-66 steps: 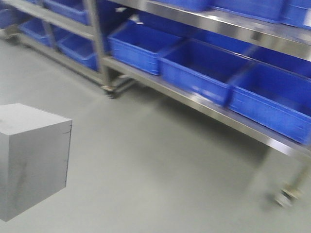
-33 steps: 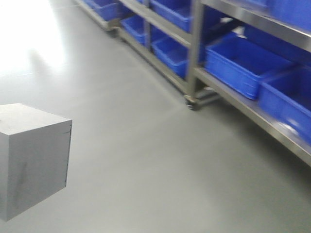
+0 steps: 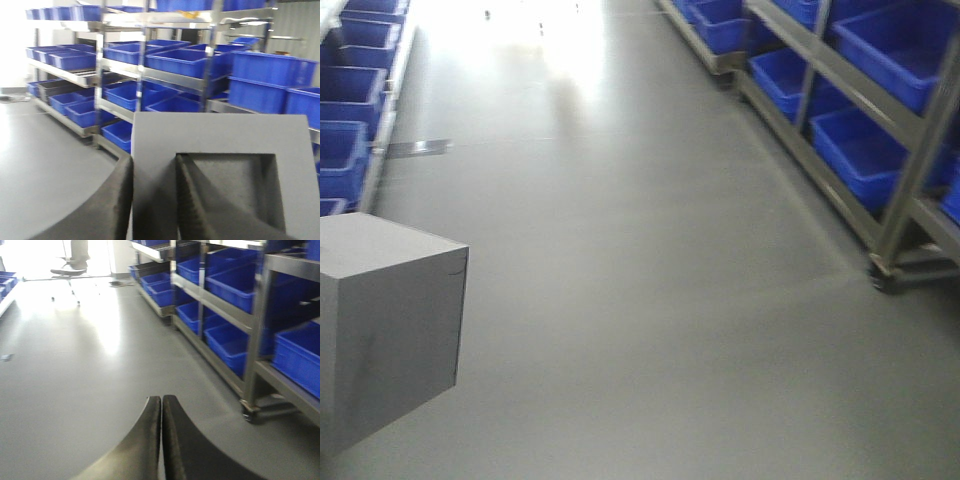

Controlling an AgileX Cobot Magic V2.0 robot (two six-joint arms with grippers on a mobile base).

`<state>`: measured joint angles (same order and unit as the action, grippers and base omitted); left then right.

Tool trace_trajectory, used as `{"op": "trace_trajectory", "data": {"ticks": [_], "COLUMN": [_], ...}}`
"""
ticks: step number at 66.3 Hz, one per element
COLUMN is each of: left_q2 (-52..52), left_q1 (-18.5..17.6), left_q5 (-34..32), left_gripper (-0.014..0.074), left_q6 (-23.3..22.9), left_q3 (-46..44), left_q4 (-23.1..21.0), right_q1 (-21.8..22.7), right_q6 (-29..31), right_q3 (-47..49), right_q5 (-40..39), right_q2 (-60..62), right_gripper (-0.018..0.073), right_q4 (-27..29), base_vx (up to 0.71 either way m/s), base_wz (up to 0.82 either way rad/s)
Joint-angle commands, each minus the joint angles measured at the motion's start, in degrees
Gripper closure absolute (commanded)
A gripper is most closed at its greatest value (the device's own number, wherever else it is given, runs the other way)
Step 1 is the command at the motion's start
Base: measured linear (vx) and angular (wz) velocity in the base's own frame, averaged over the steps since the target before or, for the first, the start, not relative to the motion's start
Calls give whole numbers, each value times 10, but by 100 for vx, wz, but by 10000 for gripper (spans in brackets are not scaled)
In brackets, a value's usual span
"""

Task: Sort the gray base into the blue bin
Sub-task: 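Drive down the aisle between the bin shelves carrying the block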

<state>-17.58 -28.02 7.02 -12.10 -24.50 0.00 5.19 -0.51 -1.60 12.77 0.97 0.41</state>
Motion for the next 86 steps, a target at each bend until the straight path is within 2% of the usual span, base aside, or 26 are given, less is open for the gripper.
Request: {"op": "trace_trajectory", "data": {"ticks": [1,35,86], "left_q2": [-4,-4,-4], "left_q1": [-2,-2,-2], "left_q5": [-61,-61,-61], "left_gripper": [603,603,603], "left_q6": [-4,-4,-4], "left_q3": [-17,-17,-17], "left_q4": [0,0,0], "right_q1": [0,0,0], "right_q6": [5,5,5], "right_q3": [-1,-1,-1], "right_q5": [-42,-42,-42], "right_q2": [-8,-8,-8], "right_gripper": [564,564,564], "right_q4": [-4,-4,-4], "base_vx": [25,28,40], "base_wz": [67,42,-7]}}
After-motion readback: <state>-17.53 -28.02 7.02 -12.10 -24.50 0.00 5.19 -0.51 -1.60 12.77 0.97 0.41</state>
